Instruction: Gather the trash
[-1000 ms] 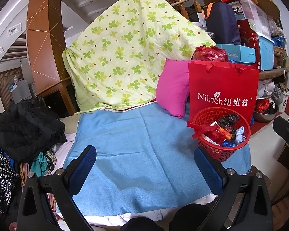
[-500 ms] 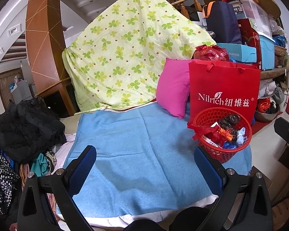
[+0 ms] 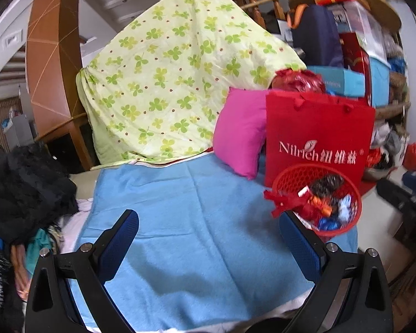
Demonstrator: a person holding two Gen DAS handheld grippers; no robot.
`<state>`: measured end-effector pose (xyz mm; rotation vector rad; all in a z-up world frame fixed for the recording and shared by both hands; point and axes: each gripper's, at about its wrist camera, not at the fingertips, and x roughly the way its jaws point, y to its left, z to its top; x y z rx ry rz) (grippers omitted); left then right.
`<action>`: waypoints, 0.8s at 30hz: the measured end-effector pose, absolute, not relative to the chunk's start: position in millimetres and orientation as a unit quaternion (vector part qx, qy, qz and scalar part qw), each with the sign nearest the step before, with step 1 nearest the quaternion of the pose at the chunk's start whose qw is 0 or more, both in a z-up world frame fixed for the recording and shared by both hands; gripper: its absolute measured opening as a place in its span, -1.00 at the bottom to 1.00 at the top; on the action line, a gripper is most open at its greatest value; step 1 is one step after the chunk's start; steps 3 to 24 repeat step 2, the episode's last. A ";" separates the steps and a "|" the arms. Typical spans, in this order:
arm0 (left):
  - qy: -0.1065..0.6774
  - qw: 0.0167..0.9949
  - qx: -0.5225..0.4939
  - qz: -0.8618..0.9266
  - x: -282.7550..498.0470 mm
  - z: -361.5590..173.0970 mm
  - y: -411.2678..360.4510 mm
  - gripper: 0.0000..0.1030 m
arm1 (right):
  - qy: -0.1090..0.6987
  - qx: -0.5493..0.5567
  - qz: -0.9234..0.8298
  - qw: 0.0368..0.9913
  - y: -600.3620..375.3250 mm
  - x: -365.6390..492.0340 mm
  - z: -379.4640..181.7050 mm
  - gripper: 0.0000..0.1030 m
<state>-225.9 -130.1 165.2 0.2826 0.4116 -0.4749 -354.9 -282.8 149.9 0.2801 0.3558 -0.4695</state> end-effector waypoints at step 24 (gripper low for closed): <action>0.211 0.940 0.113 -0.241 -202.5 157.1 -114.9 0.96 | 0.183 0.134 -0.220 0.949 -281.3 -337.0 144.5 0.54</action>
